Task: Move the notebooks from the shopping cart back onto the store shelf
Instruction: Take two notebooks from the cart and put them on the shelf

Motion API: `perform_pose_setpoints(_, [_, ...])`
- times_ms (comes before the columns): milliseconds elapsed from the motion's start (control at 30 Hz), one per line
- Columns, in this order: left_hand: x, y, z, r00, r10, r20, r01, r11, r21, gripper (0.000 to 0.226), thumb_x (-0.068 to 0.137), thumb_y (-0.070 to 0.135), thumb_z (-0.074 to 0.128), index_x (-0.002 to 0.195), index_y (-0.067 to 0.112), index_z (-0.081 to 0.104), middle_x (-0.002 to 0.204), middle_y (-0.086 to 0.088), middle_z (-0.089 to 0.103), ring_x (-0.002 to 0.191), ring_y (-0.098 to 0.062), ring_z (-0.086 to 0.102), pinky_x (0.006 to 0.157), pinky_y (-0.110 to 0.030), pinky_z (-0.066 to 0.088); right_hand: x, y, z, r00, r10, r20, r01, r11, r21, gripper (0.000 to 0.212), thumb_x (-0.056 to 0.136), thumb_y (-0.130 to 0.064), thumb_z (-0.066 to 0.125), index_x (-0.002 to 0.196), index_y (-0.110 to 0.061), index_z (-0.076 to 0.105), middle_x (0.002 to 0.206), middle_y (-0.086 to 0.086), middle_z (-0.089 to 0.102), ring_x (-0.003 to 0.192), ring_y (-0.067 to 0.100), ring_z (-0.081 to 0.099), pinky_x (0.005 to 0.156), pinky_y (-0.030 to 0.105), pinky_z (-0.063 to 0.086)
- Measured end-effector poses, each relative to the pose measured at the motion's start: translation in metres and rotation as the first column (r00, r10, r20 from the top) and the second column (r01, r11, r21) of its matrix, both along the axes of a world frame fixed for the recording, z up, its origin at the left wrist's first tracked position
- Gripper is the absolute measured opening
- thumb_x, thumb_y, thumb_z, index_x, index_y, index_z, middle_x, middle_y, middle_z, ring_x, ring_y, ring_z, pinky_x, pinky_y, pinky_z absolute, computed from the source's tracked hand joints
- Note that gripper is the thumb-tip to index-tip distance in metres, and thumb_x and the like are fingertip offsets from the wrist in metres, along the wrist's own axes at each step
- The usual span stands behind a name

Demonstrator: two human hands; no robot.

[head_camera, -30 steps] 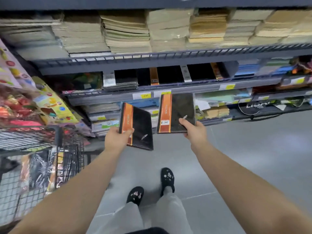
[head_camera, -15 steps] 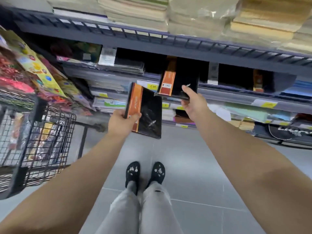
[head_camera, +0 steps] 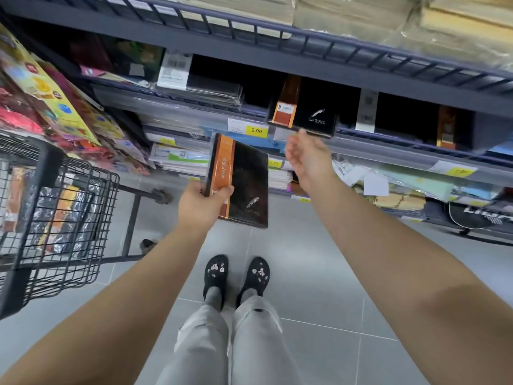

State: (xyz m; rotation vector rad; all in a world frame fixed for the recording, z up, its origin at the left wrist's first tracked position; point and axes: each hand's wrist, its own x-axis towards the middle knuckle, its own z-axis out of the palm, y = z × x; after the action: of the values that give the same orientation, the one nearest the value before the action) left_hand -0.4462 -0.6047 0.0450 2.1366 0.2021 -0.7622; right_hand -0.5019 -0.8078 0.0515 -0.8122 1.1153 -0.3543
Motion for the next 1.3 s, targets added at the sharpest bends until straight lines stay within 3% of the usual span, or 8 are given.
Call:
perform_pose_setpoints(300, [0.001, -0.005, 0.011, 0.999, 0.032, 0.010, -0.031, 0.993, -0.110, 0.034, 0.073, 0.032, 0.079, 0.091, 0.007, 0.065, 0.073, 0.001, 0.064, 0.065, -0.016, 0.061, 0.065, -0.030, 0.050, 0.015, -0.004, 0.005, 0.983, 0.062, -0.172, -0.089, 0.985, -0.149, 0.021, 0.094, -0.032, 0.056, 0.082, -0.015, 0.058, 0.068, -0.001, 0.058, 0.056, 0.009, 0.051, 0.059, 0.020, 0.048])
perform_pose_setpoints(433, [-0.007, 0.004, 0.018, 0.999, 0.019, -0.047, -0.027, 0.980, -0.195, 0.018, 0.074, 0.025, 0.079, 0.075, 0.018, 0.063, 0.072, 0.003, 0.065, 0.067, -0.016, 0.063, 0.068, -0.032, 0.055, -0.013, 0.019, -0.001, 0.933, 0.190, -0.305, -0.269, 0.931, -0.245, 0.029, 0.087, -0.037, 0.064, 0.072, -0.019, 0.047, 0.068, -0.002, 0.052, 0.062, 0.012, 0.048, 0.064, 0.027, 0.044])
perform_pose_setpoints(567, [-0.019, 0.011, 0.029, 0.996, -0.007, -0.088, -0.018, 0.960, -0.280, 0.017, 0.078, 0.018, 0.077, 0.082, 0.012, 0.062, 0.071, 0.001, 0.062, 0.057, -0.007, 0.061, 0.050, -0.019, 0.050, -0.043, 0.036, 0.003, 0.837, 0.446, -0.316, -0.494, 0.865, -0.089, 0.036, 0.079, -0.051, 0.067, 0.088, -0.019, 0.053, 0.086, 0.003, 0.064, 0.076, 0.018, 0.060, 0.082, 0.040, 0.054])
perform_pose_setpoints(733, [-0.025, -0.010, 0.042, 0.992, -0.069, -0.107, 0.028, 0.939, -0.342, 0.019, 0.078, 0.018, 0.077, 0.078, 0.015, 0.058, 0.068, 0.003, 0.059, 0.056, -0.008, 0.057, 0.050, -0.019, 0.047, -0.068, 0.036, 0.024, 0.898, 0.372, -0.233, -0.396, 0.916, -0.063, 0.029, 0.087, -0.046, 0.060, 0.092, -0.019, 0.071, 0.093, -0.006, 0.075, 0.093, 0.014, 0.068, 0.092, 0.034, 0.051])
perform_pose_setpoints(933, [-0.017, -0.070, 0.052, 0.992, -0.078, -0.102, 0.030, 0.914, -0.406, 0.018, 0.078, 0.030, 0.076, 0.076, 0.024, 0.060, 0.082, 0.000, 0.068, 0.080, -0.020, 0.068, 0.080, -0.034, 0.054, -0.090, 0.032, 0.045, 0.860, 0.451, -0.239, -0.486, 0.867, -0.109, 0.028, 0.088, -0.041, 0.061, 0.107, -0.021, 0.061, 0.089, -0.002, 0.070, 0.065, 0.015, 0.063, 0.056, 0.024, 0.045])
perform_pose_setpoints(1167, [0.018, -0.116, 0.035, 0.969, -0.099, -0.225, 0.003, 0.919, -0.394, 0.022, 0.100, 0.032, 0.039, 0.108, 0.024, 0.059, 0.095, -0.003, 0.065, 0.087, -0.021, 0.064, 0.069, -0.028, 0.051, -0.061, -0.006, 0.045, 0.966, 0.247, -0.070, -0.253, 0.963, -0.094, 0.016, 0.093, -0.029, 0.059, 0.084, -0.021, 0.049, 0.050, -0.005, 0.046, 0.041, 0.008, 0.035, 0.039, 0.016, 0.029])
perform_pose_setpoints(1233, [0.028, -0.113, 0.019, 0.963, -0.108, -0.248, 0.008, 0.927, -0.374, 0.039, 0.103, 0.019, 0.031, 0.139, 0.026, 0.043, 0.101, -0.005, 0.058, 0.091, -0.022, 0.060, 0.070, -0.025, 0.045, -0.049, -0.019, 0.041, 0.976, 0.206, -0.072, -0.210, 0.976, -0.056, 0.018, 0.091, -0.028, 0.063, 0.082, -0.021, 0.049, 0.054, -0.004, 0.045, 0.045, 0.007, 0.036, 0.042, 0.015, 0.030])
perform_pose_setpoints(1300, [0.034, -0.106, 0.002, 0.948, -0.287, -0.139, 0.228, 0.915, -0.332, 0.058, 0.102, 0.005, 0.032, 0.152, 0.028, 0.018, 0.082, -0.005, 0.048, 0.073, -0.017, 0.051, 0.066, -0.021, 0.042, -0.043, -0.024, 0.032, 0.980, 0.172, -0.097, -0.174, 0.985, -0.019, 0.016, 0.088, -0.027, 0.067, 0.084, -0.020, 0.053, 0.061, -0.003, 0.049, 0.052, 0.007, 0.042, 0.050, 0.016, 0.038])
